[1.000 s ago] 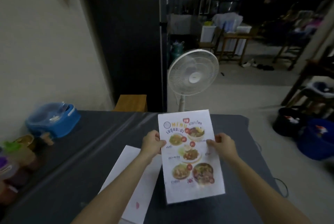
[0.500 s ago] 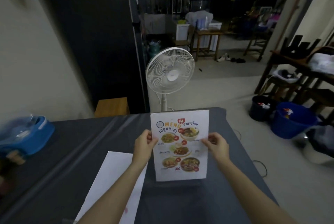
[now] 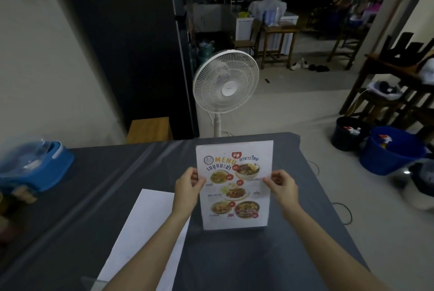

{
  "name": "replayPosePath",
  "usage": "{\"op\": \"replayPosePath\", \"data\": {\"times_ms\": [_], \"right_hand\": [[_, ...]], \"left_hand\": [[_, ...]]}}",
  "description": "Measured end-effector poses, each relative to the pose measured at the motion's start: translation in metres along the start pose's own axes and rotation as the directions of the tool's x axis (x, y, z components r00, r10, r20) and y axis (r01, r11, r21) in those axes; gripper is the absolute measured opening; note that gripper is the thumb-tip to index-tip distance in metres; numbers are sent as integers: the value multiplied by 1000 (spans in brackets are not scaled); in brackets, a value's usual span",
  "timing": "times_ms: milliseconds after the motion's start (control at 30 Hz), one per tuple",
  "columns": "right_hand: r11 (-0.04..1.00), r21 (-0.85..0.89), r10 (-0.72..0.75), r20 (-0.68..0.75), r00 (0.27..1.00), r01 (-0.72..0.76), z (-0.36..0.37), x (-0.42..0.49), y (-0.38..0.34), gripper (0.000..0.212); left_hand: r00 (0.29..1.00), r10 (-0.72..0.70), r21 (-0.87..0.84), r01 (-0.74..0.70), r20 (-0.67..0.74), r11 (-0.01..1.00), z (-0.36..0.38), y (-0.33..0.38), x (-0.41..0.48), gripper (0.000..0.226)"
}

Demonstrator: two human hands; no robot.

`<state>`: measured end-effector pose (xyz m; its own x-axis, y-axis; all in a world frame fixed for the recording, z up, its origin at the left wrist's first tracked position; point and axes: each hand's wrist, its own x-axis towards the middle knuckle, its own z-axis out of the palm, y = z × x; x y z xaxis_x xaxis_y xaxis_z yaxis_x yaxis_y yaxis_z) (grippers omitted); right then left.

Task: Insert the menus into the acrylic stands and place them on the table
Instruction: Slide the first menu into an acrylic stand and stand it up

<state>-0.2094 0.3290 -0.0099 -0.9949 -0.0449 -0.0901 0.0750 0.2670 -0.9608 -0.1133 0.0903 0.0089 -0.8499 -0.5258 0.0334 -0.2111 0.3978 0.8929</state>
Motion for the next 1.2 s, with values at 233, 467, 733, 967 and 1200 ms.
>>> {"op": "replayPosePath", "data": {"times_ms": [233, 467, 733, 967, 1200], "right_hand": [[999, -8, -50, 22, 998, 50, -4, -10, 4, 12], [988, -109, -100, 100, 990, 110, -9, -20, 2, 12], [668, -714, 36, 311, 950, 209, -13, -27, 28, 51], [377, -878, 114, 361, 926, 296, -5, -63, 67, 76], [358, -875, 168, 405, 899, 327, 23, -109, 74, 79]], "left_hand": [[1000, 9, 5, -9, -2, 1000, 2, -3, -9, 6], [999, 20, 89, -24, 48, 996, -3, -4, -14, 8], [960, -193, 681, 3, 203, 732, -7, -36, -44, 42], [869, -300, 861, -234, 394, 452, -7, -58, -74, 64], [810, -332, 830, -304, 484, 468, -15, -74, -82, 68]]}}
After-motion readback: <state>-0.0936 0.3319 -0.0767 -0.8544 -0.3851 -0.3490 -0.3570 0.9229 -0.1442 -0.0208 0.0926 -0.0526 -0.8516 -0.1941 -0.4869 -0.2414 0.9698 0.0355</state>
